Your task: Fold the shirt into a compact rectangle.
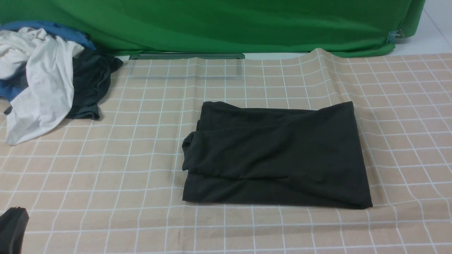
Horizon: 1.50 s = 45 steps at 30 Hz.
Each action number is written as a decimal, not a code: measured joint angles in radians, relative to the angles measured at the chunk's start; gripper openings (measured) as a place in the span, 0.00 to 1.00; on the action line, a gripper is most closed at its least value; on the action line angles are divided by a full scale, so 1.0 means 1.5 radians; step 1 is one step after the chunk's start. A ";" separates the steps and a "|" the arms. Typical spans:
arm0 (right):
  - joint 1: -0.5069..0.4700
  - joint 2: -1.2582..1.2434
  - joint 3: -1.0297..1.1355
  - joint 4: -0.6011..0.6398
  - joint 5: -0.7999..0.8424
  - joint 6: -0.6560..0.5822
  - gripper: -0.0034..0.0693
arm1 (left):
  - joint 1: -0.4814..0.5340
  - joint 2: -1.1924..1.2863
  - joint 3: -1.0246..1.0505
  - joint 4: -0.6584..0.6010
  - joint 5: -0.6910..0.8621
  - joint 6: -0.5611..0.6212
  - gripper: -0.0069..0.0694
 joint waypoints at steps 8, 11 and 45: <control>-0.024 -0.014 0.007 0.000 0.036 -0.010 0.37 | 0.000 0.000 0.000 0.000 0.000 0.000 0.12; -0.059 -0.014 0.029 0.000 0.081 -0.027 0.37 | 0.000 0.000 0.000 0.000 0.000 0.001 0.12; -0.122 -0.056 0.272 -0.004 0.195 -0.069 0.37 | 0.000 0.000 0.001 0.001 0.000 0.000 0.12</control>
